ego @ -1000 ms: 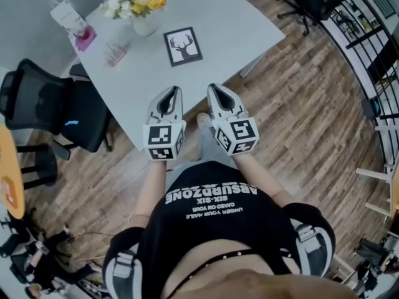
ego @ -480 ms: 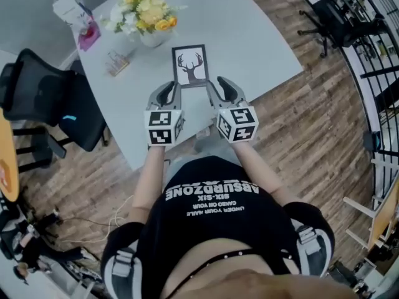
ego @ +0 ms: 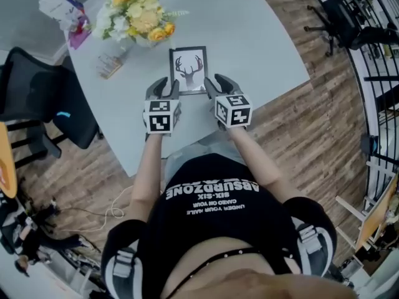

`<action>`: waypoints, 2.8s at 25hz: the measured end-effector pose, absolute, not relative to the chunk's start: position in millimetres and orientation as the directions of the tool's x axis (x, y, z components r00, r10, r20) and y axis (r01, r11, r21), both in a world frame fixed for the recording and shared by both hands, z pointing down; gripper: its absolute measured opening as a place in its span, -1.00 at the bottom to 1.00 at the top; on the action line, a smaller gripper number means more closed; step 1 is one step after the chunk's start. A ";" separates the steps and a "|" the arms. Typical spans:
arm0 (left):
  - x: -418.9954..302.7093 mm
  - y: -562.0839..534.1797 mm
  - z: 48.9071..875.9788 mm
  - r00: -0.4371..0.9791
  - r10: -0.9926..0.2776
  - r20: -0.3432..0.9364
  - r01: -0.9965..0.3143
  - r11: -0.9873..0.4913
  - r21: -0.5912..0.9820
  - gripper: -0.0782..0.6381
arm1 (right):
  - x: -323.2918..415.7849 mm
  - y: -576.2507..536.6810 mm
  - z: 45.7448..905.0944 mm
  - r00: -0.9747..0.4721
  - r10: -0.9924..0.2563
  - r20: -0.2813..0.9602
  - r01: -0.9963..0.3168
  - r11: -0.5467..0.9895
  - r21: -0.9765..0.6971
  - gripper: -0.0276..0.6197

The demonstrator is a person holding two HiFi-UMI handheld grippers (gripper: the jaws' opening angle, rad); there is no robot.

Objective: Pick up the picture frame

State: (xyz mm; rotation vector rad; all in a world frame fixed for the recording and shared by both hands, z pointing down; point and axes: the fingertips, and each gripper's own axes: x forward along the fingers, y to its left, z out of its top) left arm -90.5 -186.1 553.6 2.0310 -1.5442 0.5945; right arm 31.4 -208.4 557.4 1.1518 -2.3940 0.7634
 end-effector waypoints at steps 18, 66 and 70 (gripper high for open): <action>-105.8 -239.0 662.5 0.209 -0.597 0.775 -0.978 -0.142 0.154 -0.47 | 24.1 -263.8 659.0 -0.566 -0.455 0.687 -0.810 0.460 -0.363 -0.46; -94.2 -223.9 584.7 0.197 -0.729 0.656 -0.979 -0.117 0.164 -0.52 | 37.6 -254.3 587.8 -0.510 -0.577 0.638 -0.856 0.410 -0.314 -0.66; -92.1 -223.1 564.6 0.192 -0.763 0.618 -0.980 -0.121 0.156 -0.52 | 41.1 -252.4 565.1 -0.523 -0.615 0.590 -0.851 0.414 -0.322 -0.66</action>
